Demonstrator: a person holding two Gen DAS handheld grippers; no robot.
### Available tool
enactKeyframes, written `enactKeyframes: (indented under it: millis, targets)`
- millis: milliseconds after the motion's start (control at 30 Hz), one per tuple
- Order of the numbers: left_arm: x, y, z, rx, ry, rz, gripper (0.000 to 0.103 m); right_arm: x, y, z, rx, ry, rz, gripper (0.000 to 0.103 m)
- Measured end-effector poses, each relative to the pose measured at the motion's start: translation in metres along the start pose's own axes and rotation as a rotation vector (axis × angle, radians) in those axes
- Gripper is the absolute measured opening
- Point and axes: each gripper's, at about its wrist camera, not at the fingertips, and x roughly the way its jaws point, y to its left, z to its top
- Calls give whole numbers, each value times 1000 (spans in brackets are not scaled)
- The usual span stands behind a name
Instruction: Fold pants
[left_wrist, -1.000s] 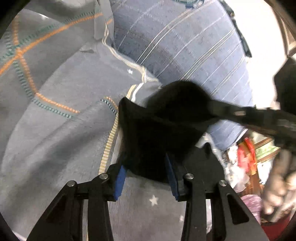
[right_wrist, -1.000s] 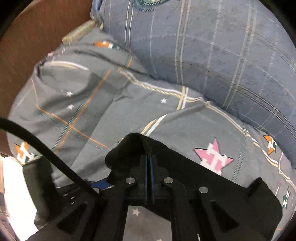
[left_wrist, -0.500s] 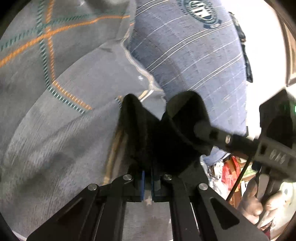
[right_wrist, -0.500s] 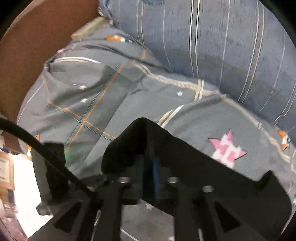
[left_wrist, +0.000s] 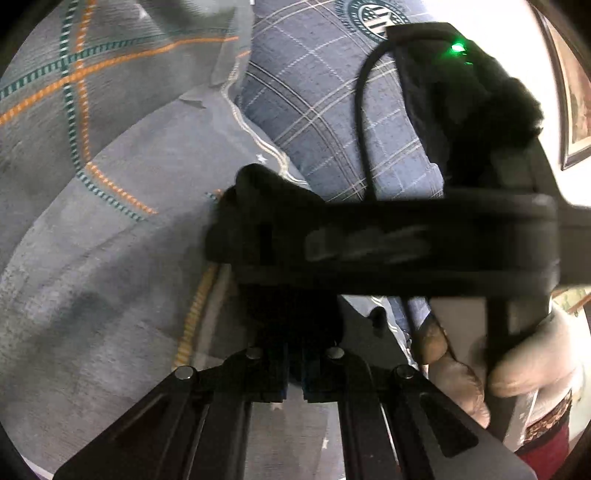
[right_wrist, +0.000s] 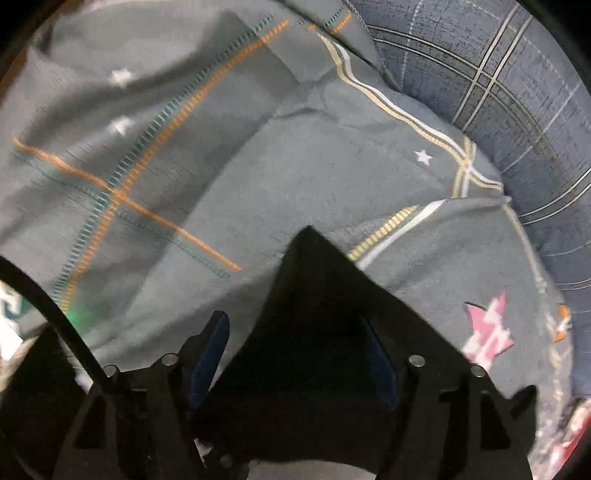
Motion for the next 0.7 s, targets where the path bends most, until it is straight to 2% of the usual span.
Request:
enactKeyframes:
  millis: [33, 67, 133, 200, 233, 300, 333, 367, 500, 600, 700]
  targets:
    - [1, -4, -1, 5, 8, -18, 4, -1, 0, -3, -4, -1, -35, 23]
    - [0, -6, -2, 10, 9, -27, 4, -5, -1, -7, -1, -9, -40, 18]
    - [-3, -15, -6, 22, 19, -79, 3, -19, -6, -19, -2, -61, -57, 15]
    - [-8, -25, -15, 23, 36, -171, 4, -39, -14, -34, 0, -124, -68, 14]
    - [-10, -27, -18, 19, 43, -208, 6, -50, -21, -42, 13, -154, -68, 14]
    - [-12, -32, -25, 24, 72, -279, 17, -71, -39, -57, 51, -204, -54, 14]
    - [-13, -34, -26, 38, 71, -278, 25, -81, -54, -66, 78, -223, -37, 14]
    - [-13, -36, -26, 61, 60, -259, 27, -89, -68, -71, 108, -235, -20, 14]
    - [-8, -41, -28, 149, 41, -146, 27, -98, -135, -111, 282, -268, 41, 14]
    - [5, -34, -30, 136, 64, -126, 27, -89, -188, -151, 425, -293, 88, 14]
    - [11, -32, -37, 147, 82, -97, 27, -75, -224, -179, 514, -301, 94, 14]
